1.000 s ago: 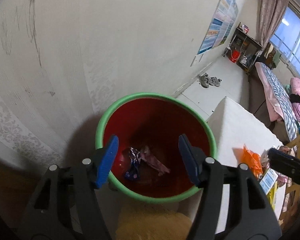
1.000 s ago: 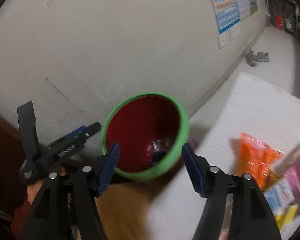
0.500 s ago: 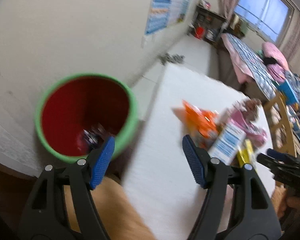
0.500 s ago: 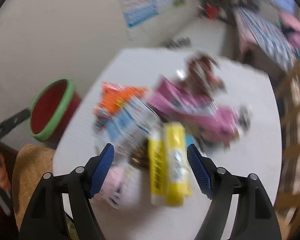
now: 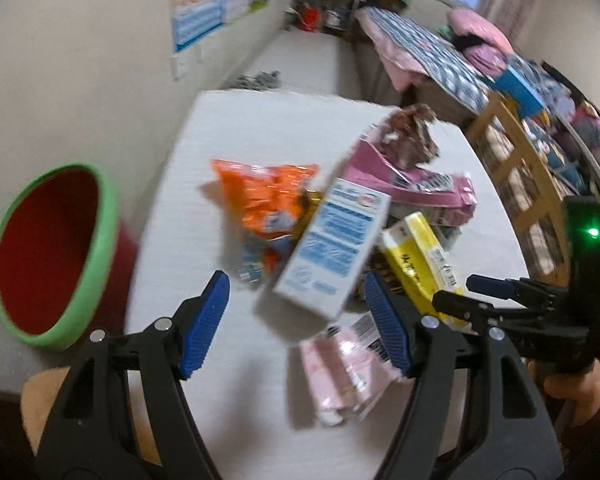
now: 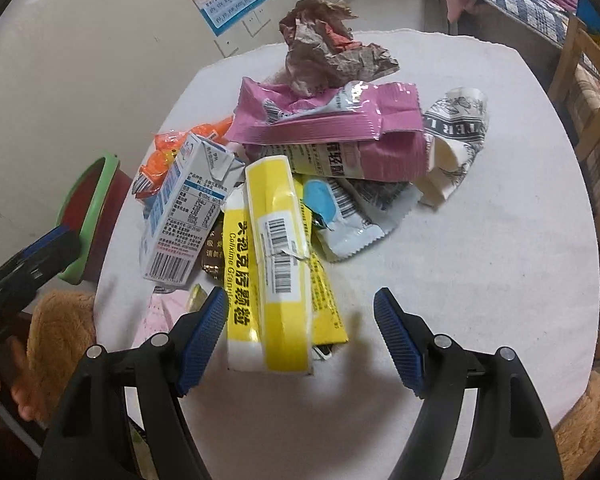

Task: Collect trash
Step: 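Grasp the yellow snack bag with the right tool while the left tool grasps the milk carton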

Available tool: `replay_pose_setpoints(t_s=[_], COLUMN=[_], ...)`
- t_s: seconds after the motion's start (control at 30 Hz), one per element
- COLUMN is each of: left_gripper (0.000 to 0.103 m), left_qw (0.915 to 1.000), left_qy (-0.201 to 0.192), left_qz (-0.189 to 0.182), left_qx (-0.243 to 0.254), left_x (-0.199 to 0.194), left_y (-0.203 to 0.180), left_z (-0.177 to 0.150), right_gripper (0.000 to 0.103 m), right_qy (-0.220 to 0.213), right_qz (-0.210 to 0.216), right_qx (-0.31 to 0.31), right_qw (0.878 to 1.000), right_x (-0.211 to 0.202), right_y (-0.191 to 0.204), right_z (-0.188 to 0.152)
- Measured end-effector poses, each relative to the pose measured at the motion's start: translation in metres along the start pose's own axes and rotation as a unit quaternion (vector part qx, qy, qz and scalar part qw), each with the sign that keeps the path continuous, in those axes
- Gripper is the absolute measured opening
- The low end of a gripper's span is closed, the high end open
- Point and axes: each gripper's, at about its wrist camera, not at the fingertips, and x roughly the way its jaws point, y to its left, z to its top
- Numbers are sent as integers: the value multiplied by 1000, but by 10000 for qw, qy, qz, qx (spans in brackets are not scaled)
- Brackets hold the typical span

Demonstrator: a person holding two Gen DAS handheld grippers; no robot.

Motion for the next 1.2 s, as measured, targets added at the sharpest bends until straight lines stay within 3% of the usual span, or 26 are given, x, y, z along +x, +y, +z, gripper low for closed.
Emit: replay_pose_setpoints(t_s=[0.2, 0.37, 0.43, 0.6, 0.63, 0.67, 0.73, 0.83, 0.9, 0.97, 1.0, 1.07, 1.1, 1.2], left_gripper=[67, 74, 62, 57, 39, 33, 13, 11, 17, 38, 49, 56, 63, 72], left_qw=[9971, 9956, 9955, 9955, 9958, 9965, 9971, 9971, 9969, 9969, 9973, 9975, 9975, 9975], left_qy=[656, 821, 865, 858, 804, 713, 630, 678, 730, 729, 674, 618, 611, 624], left_qz=[-55, 16, -6, -171, -192, -151, -103, -145, -129, -142, -173, -214, -219, -214], left_qx=[381, 451, 382, 362, 392, 416, 412, 310, 273, 263, 252, 259, 270, 271], left_x=[56, 75, 77, 67, 60, 54, 40, 31, 30, 31, 30, 29, 30, 39], left_y=[-23, -29, -27, -25, -26, -27, -28, -24, -21, -21, -20, -23, -25, -28], left_z=[12, 18, 20, 18, 15, 14, 12, 7, 3, 3, 5, 8, 11, 21], right_gripper=[73, 73, 73, 73, 73, 73, 73, 73, 73, 73, 69, 53, 37, 38], right_qy=[-87, -78, -61, -21, -19, -22, -36, -13, 41, 87, 139, 267, 299, 336], right_qz=[-40, -148, -150, -167, -177, -180, -167, -130, -139, -74, 25, 388, 492, 510], right_qx=[44, -74, -67, -43, -54, -64, -97, -162, -231, -248, -205, -15, 119, 200], right_qw=[9999, 9998, 9998, 9998, 9998, 9998, 9998, 9998, 9996, 9996, 9997, 9989, 9983, 9979], right_x=[-12, -22, -22, -22, -22, -20, -21, -16, -9, -3, 0, 6, 6, 1], right_y=[-9, -12, -13, -14, -13, -11, -8, 0, 4, 6, 6, 1, -3, -10], right_z=[-3, -4, -5, -6, -6, -6, -4, -2, 0, 0, -1, -3, -5, -11])
